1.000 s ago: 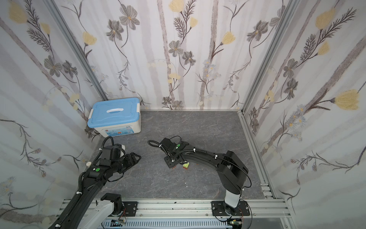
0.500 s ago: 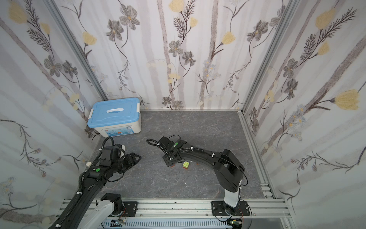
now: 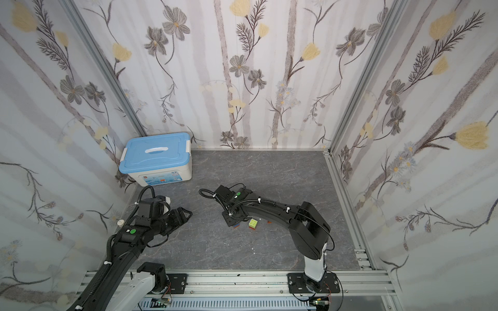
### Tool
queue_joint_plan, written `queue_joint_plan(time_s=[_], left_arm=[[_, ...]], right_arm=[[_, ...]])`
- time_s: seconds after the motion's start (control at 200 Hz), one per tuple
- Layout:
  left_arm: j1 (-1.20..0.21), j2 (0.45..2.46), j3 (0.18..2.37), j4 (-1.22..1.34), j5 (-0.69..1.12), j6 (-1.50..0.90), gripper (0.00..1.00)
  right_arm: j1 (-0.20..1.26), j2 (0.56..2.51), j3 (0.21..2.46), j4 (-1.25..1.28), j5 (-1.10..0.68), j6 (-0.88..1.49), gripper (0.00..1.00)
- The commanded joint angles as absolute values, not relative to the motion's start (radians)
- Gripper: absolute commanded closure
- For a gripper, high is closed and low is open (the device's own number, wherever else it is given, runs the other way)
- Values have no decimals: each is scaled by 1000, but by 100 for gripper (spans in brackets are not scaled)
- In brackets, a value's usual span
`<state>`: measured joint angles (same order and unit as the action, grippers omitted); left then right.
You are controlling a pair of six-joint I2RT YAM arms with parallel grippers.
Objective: Assemble the letter h with lego
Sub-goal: Assemble the lego brick with the lego brick, then pick up the lego brick from the center of the board.
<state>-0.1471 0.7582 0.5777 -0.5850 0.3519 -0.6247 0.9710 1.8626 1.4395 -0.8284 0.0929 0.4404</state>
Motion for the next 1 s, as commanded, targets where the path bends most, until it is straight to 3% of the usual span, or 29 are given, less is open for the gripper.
queue_joint_plan(time_s=[0.0,0.175,0.385,0.709,0.994], left_arm=[[-146,755,570,-565,351,-623,24],[-146,747,563,-560,355,-628,24],[-146,755,562,-555,364,-628,24],[-146,752,558,-551,363,-629,24],[-146,758,560,-556,356,-628,24]], right_arm=[[970,1926,1400,-906,83,448,73],[970,1958,1383,-879,43,460,76],[971,1838,1444,-956,48,433,75],[956,1606,1335,-945,-29,148,75],[937,1605,1247,-894,-75,25,76]])
